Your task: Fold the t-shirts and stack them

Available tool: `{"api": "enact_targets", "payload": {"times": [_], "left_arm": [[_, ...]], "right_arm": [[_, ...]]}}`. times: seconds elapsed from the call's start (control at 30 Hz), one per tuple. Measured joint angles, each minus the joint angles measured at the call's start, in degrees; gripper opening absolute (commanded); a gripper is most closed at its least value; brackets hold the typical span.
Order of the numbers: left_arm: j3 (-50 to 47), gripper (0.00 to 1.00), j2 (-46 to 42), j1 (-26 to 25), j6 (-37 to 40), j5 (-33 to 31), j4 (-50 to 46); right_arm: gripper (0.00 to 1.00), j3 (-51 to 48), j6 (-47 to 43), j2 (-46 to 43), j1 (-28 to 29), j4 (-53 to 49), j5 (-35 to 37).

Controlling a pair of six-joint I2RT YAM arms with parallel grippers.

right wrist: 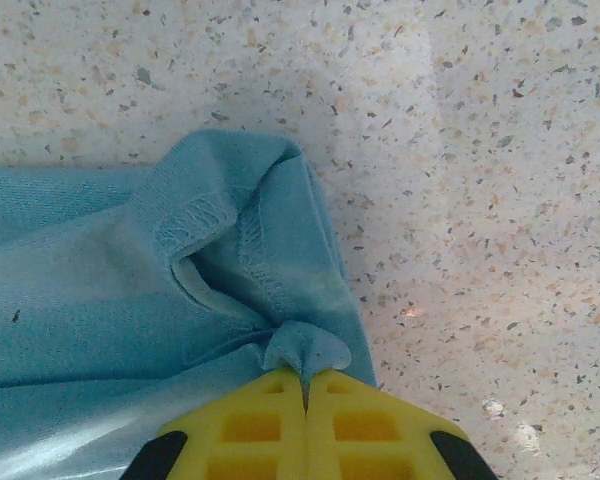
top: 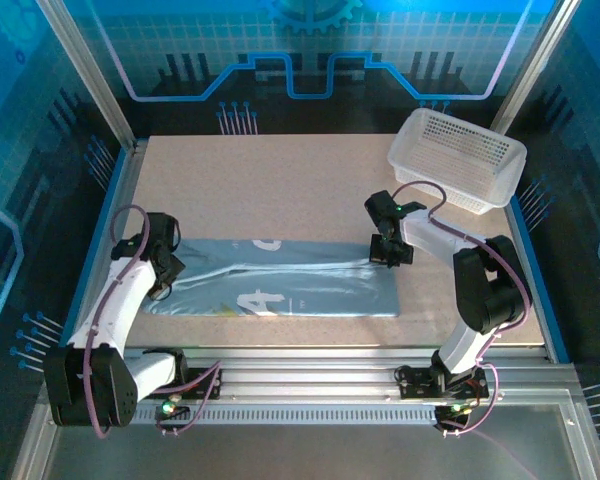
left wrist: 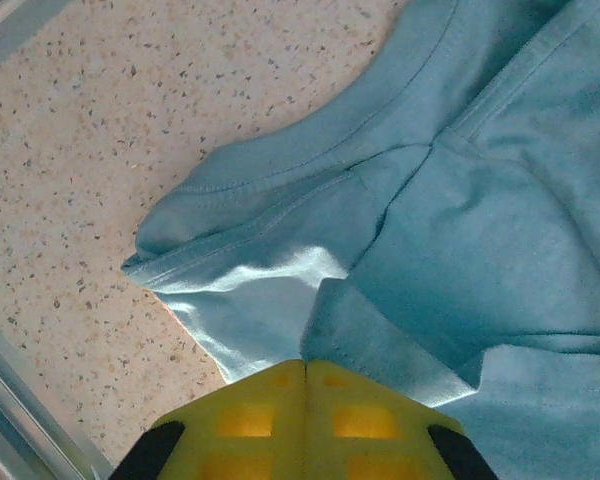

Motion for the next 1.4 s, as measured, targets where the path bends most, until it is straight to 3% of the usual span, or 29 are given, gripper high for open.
{"api": "enact_targets", "payload": {"times": [0.53,0.67,0.83,1.07,1.4], "left_arm": [[-1.49,0.0,-2.86,0.0,-4.33,-0.24,-0.76],[-2.51,0.0,-3.58,0.0,-5.7,-0.5,-1.4],[-3.19,0.0,-3.98,0.0,-6.91,-0.83,-1.86],[-3.43,0.0,-4.39,0.0,-6.93,-1.11,-1.86],[-3.41,0.0,-4.42,0.0,-6.93,-1.11,-1.81]], "right_arm": [[0.0,-0.31,0.57,0.0,0.0,0.02,-0.09],[0.04,-1.53,1.05,0.0,0.0,-0.15,-0.37],[0.25,-1.6,1.7,-0.98,0.0,-1.18,-0.31],[0.3,-0.31,2.19,-5.22,-0.02,-2.82,-0.28],[0.29,1.97,2.99,-1.36,-0.5,-2.08,-4.52]]}}
